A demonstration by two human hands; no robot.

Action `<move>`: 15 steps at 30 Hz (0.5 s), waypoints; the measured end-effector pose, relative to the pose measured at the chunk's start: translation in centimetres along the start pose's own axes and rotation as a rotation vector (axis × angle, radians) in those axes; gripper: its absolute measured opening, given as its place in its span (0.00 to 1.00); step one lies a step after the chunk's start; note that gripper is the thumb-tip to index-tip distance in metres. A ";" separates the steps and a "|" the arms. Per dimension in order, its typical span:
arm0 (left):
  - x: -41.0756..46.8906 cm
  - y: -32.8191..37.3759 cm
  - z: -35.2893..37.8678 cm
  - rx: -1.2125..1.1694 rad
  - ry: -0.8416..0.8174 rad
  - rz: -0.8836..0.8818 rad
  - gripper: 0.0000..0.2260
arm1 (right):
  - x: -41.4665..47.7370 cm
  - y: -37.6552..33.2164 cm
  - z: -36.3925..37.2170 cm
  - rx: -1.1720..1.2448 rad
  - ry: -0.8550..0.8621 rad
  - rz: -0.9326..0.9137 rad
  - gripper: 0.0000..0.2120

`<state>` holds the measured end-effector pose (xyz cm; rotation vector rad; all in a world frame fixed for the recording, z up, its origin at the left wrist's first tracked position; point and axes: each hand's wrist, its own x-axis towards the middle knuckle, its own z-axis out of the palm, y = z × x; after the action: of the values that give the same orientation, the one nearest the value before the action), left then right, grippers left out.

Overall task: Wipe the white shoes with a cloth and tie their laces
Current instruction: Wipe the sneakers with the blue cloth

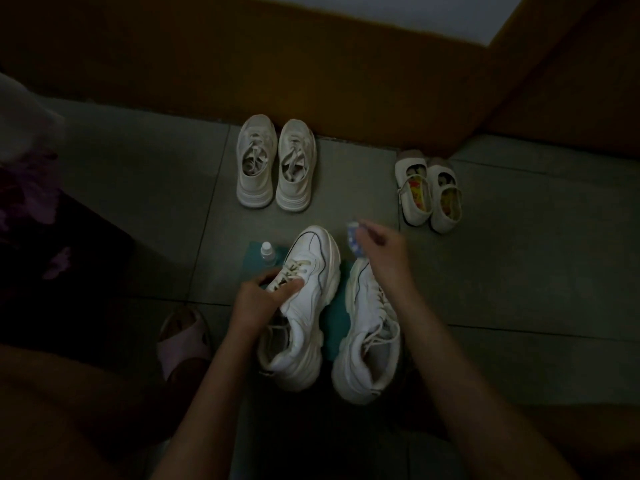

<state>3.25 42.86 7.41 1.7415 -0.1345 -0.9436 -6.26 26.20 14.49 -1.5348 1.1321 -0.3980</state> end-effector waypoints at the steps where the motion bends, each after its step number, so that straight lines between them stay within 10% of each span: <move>1: 0.1 -0.1 -0.1 0.004 0.000 0.001 0.15 | 1.3 -0.4 0.7 -0.042 -0.010 -0.023 0.11; 15: 0.2 -0.1 0.6 0.096 0.031 -0.005 0.18 | 6.3 0.7 4.9 -0.661 -0.461 -0.231 0.10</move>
<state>2.90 42.34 7.15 1.8445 -0.1569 -0.9260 0.16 23.88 10.31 -2.2017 0.7481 0.2102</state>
